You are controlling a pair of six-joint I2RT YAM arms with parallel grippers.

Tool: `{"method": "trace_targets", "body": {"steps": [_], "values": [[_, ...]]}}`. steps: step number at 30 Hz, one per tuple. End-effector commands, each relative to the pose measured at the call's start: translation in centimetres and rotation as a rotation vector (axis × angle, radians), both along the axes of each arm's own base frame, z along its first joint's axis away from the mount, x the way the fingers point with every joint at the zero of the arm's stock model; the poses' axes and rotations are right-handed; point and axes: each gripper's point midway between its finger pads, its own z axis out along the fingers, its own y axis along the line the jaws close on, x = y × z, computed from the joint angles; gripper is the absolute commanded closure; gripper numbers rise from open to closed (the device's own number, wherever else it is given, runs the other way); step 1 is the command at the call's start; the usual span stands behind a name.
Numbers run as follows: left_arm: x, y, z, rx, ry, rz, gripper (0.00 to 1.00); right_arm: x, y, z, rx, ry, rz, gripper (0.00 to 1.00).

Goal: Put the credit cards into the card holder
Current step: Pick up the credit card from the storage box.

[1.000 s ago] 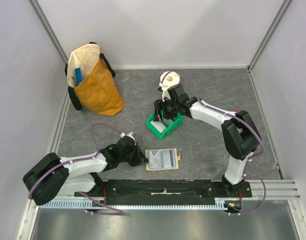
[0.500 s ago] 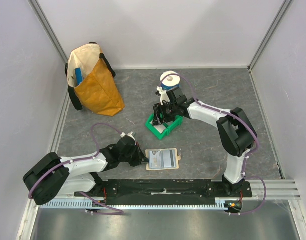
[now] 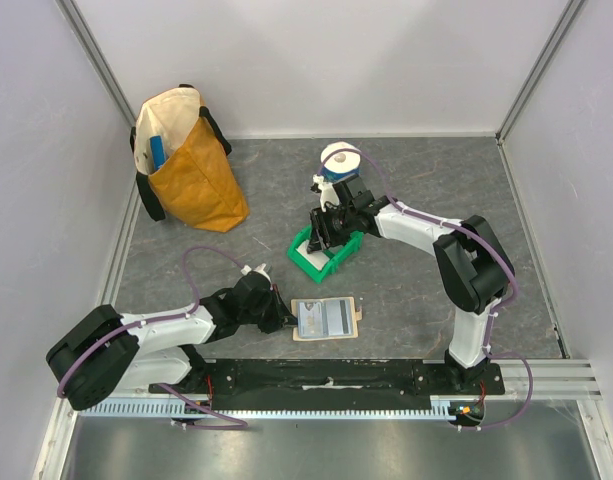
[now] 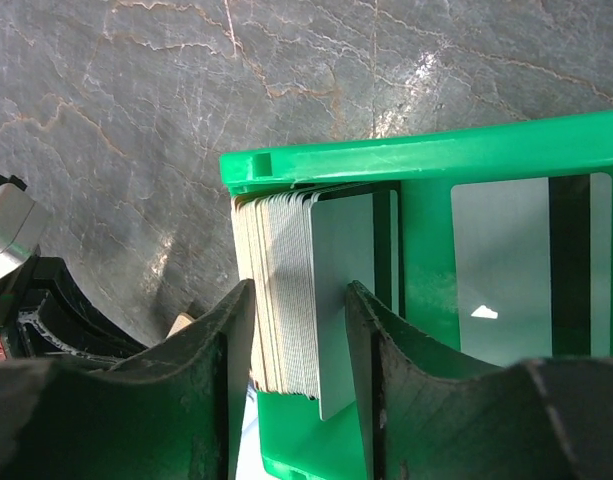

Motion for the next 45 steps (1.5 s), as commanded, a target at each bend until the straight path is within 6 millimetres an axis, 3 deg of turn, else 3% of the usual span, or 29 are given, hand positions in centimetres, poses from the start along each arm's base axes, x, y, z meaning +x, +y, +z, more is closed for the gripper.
{"method": "trace_targets", "body": {"steps": [1,10,30,37,45], "values": [[0.2,0.1,-0.2,0.022,-0.006,-0.006,0.98,0.5,0.2,2.1,0.016,-0.047,0.008,0.54],[0.2,0.1,-0.2,0.025,-0.004,-0.009,0.98,0.5,-0.1,2.0,0.004,-0.052,0.008,0.72],[0.3,0.0,0.0,0.019,-0.008,-0.01,0.98,0.7,-0.4,3.0,0.017,-0.071,0.008,0.81],[0.2,0.1,-0.1,0.02,-0.003,-0.007,0.98,1.7,-2.0,0.9,-0.081,-0.095,-0.051,0.87],[0.3,0.0,-0.3,0.024,-0.002,-0.007,0.98,1.6,-2.7,-0.8,-0.143,-0.089,-0.059,0.87]]}}
